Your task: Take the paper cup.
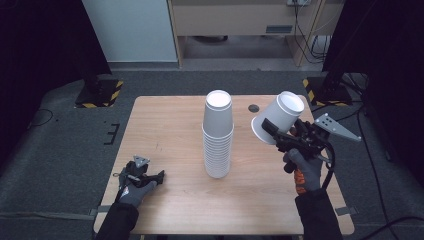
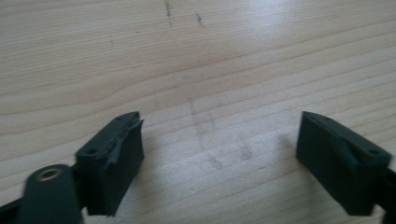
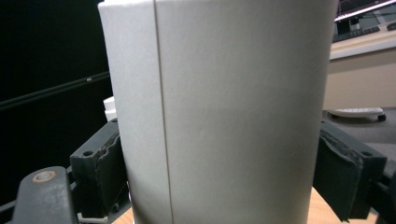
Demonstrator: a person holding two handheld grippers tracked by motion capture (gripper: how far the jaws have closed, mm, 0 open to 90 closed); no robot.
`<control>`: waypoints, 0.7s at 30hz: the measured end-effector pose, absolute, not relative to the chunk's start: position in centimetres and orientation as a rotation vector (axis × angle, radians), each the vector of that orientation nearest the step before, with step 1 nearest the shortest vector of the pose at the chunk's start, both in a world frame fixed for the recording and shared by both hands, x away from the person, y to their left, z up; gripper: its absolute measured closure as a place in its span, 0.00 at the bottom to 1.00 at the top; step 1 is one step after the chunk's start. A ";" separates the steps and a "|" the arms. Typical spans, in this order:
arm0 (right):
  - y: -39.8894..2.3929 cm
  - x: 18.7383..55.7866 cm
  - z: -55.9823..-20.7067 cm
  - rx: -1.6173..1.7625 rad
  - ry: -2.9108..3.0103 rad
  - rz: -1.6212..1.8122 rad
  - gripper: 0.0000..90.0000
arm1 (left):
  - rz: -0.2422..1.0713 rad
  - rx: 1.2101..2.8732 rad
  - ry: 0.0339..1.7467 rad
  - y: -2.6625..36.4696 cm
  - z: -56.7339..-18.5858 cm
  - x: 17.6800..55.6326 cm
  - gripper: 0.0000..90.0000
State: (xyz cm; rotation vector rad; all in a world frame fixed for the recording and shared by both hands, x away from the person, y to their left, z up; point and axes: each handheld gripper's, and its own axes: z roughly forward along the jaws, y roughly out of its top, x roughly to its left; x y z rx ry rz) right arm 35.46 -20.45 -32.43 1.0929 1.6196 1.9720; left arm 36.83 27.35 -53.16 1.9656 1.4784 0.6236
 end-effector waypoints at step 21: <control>-22.1 34.7 -37.7 1.289 1.574 2.053 0.17 | 0.659 1.850 1.136 25.5 -50.3 35.5 0.43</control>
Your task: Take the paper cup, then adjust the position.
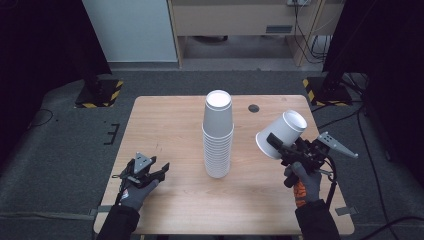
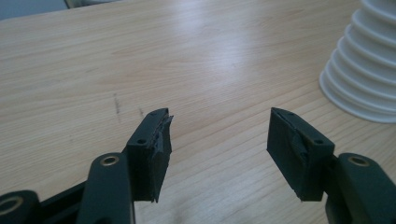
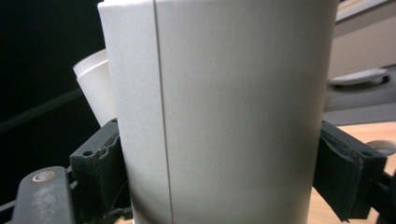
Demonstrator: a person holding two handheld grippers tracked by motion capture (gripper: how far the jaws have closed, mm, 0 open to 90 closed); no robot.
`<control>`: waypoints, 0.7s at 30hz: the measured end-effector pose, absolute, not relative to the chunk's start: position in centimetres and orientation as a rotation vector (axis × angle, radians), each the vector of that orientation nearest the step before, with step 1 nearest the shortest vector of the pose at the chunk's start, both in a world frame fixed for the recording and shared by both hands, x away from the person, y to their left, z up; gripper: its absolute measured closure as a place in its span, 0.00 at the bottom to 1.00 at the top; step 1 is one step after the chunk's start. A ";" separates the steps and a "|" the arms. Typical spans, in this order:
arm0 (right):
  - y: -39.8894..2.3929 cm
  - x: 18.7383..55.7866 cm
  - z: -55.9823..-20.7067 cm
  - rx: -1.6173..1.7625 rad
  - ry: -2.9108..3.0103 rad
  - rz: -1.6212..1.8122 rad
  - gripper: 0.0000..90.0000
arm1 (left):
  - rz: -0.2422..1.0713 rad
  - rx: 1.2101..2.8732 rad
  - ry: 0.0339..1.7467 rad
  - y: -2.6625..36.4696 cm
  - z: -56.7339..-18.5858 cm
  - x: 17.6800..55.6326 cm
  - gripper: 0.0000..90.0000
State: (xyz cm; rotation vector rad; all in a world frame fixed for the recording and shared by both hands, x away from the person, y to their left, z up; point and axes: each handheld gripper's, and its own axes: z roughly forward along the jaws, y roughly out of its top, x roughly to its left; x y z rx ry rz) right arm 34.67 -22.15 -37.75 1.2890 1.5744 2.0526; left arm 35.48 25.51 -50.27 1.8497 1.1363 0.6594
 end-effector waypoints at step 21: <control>-23.0 34.0 -40.2 1.439 1.541 2.085 0.17 | 0.641 1.675 0.854 20.8 -47.8 32.7 0.42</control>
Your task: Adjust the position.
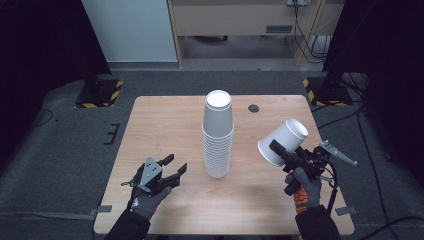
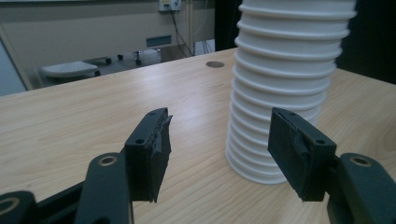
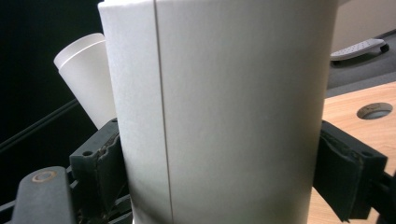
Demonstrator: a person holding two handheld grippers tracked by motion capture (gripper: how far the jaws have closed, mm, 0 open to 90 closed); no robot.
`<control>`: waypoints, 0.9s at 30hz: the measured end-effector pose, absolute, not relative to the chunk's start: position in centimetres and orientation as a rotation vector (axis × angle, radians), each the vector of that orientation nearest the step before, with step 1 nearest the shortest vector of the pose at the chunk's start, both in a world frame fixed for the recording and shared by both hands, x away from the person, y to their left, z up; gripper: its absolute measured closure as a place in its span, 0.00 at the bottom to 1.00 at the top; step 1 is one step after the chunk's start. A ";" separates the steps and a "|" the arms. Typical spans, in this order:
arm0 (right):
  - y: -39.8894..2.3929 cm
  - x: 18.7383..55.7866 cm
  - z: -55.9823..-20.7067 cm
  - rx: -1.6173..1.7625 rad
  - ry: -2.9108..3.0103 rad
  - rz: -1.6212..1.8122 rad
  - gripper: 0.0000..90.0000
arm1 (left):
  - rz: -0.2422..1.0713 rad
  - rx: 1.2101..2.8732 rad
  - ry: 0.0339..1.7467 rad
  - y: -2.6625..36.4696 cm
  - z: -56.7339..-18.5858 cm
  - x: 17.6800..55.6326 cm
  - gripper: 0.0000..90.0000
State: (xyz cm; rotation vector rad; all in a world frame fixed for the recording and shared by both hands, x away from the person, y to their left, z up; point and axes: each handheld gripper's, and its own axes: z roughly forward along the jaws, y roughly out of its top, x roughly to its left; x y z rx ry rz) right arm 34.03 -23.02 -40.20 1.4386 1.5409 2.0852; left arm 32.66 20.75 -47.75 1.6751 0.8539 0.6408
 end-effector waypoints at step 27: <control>-23.1 33.6 -41.5 1.509 1.524 2.093 0.17 | 0.551 1.680 0.591 12.4 -46.6 30.1 0.49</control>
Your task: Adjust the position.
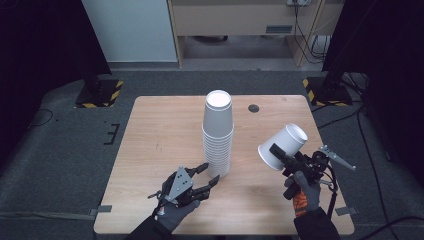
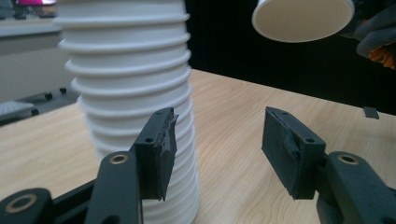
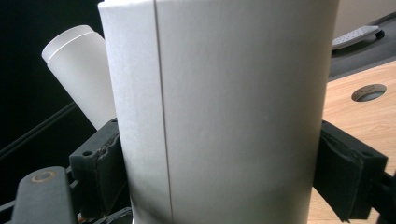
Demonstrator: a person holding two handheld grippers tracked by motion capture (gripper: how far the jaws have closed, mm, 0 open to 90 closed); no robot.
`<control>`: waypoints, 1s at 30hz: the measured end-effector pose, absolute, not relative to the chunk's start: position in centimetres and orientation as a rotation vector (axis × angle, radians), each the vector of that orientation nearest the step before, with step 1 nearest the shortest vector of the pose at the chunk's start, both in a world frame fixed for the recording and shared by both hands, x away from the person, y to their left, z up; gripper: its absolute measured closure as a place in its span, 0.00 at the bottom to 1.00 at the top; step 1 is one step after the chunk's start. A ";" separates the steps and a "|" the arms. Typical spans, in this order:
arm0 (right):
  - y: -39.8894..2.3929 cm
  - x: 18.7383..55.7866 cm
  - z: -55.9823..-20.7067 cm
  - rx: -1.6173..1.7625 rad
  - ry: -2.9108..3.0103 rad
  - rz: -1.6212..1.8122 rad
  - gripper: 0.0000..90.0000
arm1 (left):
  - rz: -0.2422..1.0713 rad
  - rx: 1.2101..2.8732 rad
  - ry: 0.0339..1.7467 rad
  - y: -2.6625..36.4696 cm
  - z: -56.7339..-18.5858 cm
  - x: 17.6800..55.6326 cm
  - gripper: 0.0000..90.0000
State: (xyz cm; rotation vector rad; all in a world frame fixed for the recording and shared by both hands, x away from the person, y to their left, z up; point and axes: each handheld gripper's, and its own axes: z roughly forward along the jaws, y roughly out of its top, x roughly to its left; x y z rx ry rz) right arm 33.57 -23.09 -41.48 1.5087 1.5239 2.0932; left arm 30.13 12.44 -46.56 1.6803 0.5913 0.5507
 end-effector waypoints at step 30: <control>-23.2 33.2 -42.3 1.586 1.502 2.103 0.17 | 0.505 1.650 0.483 5.3 -46.2 32.2 0.48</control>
